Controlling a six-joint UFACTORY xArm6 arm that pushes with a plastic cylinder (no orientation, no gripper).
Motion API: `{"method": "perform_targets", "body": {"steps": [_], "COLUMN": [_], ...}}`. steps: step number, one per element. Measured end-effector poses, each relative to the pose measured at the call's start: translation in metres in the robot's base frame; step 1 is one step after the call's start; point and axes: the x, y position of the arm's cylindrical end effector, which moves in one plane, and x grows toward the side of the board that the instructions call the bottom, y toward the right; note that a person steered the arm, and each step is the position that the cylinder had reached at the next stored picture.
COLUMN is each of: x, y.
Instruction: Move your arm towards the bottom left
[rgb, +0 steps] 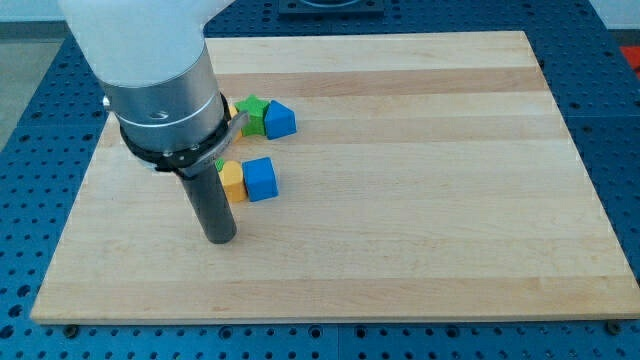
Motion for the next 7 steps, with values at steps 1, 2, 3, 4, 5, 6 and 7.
{"method": "perform_targets", "body": {"steps": [1,2,3,4,5,6,7], "x": [0.000,-0.007,-0.023,-0.036,-0.036,-0.036,-0.027], "y": [0.000,0.000,-0.013,-0.035,-0.035,-0.035,-0.054]}}
